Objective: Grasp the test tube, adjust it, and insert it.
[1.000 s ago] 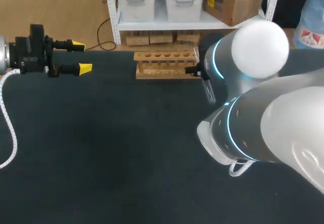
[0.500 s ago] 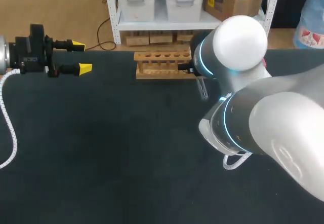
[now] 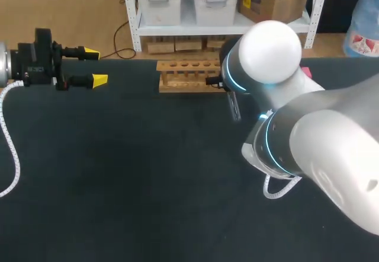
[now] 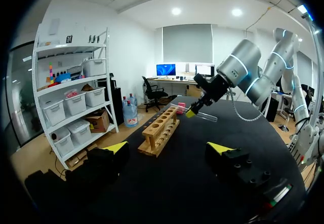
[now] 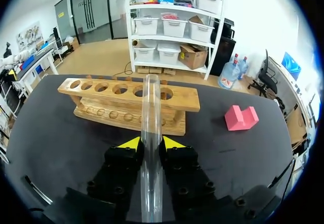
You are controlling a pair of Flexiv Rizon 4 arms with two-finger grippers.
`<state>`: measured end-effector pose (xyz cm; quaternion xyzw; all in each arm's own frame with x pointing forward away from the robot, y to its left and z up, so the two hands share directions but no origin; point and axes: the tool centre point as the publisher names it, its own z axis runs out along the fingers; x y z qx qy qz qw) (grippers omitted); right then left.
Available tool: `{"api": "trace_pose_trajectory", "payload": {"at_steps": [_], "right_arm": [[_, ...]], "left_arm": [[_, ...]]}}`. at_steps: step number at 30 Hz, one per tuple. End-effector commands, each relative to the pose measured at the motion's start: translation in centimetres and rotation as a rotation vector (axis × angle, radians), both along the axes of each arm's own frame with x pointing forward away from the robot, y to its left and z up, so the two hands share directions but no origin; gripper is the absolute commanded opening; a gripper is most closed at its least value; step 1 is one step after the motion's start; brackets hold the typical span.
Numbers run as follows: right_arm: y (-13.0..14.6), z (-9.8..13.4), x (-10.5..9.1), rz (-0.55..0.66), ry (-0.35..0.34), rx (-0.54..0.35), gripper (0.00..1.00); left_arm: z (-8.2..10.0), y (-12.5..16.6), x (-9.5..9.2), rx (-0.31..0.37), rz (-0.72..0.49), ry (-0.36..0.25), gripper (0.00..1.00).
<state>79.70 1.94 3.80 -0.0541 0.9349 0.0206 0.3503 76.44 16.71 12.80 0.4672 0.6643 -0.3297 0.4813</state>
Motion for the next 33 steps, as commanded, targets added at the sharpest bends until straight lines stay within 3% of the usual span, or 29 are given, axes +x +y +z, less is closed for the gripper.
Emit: {"api": "trace_pose_trajectory", "payload": {"at_steps": [1,9,19,33], "right_arm": [[0.0,-0.3,0.4,-0.001,0.011,-0.003,0.00],[0.0,-0.7,0.6,0.002,0.033,-0.006,0.00],[-0.4,1.9,0.9,0.002,-0.014,0.011,0.00],[-0.1,1.1,2.5,0.000,-0.001,-0.001,0.00]], "left_arm": [[-0.1,0.0,-0.2,-0.001,0.003,-0.004,1.00],[-0.1,0.0,-0.2,-0.001,0.003,-0.004,1.00],[-0.1,0.0,-0.2,-0.001,0.003,-0.004,1.00],[-0.1,0.0,-0.2,-0.001,0.003,-0.004,1.00]]}}
